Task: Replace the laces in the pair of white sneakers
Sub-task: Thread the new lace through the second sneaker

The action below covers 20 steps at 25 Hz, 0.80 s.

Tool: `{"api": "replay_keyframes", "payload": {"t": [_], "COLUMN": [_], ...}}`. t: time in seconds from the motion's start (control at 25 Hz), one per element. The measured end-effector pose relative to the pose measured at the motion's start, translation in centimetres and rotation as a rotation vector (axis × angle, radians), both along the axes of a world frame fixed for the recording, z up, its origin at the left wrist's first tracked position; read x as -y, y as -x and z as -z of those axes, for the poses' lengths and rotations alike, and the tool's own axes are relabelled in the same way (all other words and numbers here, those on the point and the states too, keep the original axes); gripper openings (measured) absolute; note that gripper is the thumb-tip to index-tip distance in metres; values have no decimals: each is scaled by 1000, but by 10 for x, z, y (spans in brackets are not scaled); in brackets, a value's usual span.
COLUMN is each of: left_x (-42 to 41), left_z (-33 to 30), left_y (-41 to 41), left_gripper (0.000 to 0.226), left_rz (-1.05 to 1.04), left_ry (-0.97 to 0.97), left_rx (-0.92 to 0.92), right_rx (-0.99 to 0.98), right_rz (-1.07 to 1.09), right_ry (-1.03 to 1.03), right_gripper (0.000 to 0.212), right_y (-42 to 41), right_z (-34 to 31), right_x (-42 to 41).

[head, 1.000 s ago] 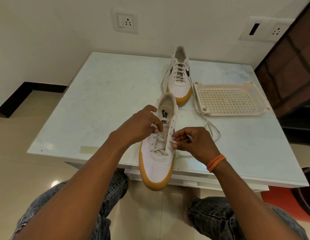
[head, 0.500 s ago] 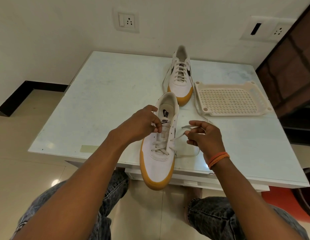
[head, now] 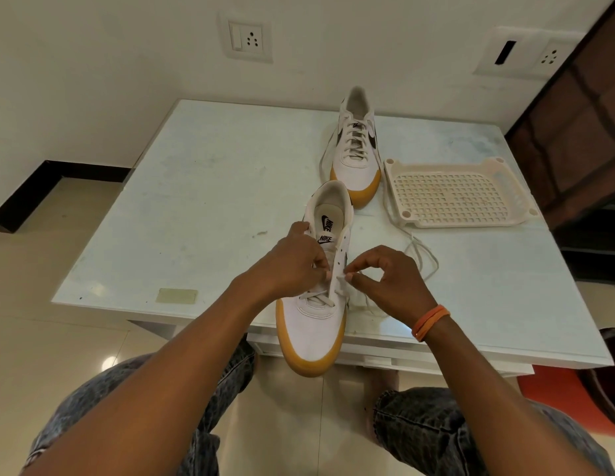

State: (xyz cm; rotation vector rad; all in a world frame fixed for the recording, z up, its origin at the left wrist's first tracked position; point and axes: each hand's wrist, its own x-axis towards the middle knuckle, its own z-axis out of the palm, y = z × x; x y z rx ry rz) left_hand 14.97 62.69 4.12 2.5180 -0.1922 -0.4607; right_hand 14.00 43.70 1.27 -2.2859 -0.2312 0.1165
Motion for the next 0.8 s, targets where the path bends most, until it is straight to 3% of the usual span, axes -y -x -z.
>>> {"api": "replay_keyframes", "payload": {"t": [0.4,0.6,0.8], "left_x": [5,10,24], "left_z": [-3,-4,-3], "left_y": [3,10,26], "left_gripper": [13,16,23], "left_rz": [-102,-99,84], "left_ry": [25,28,-308], "left_rx": [-42,81,436], "right_rx": [49,-214,-418], "right_rz": [-31,81,205], "right_ry": [-43,-237,-410], "right_gripper": [12,15,6], "right_y": [8,5,2], "right_z": [3,-1,-2], "right_x": [-12,-13,-7]}}
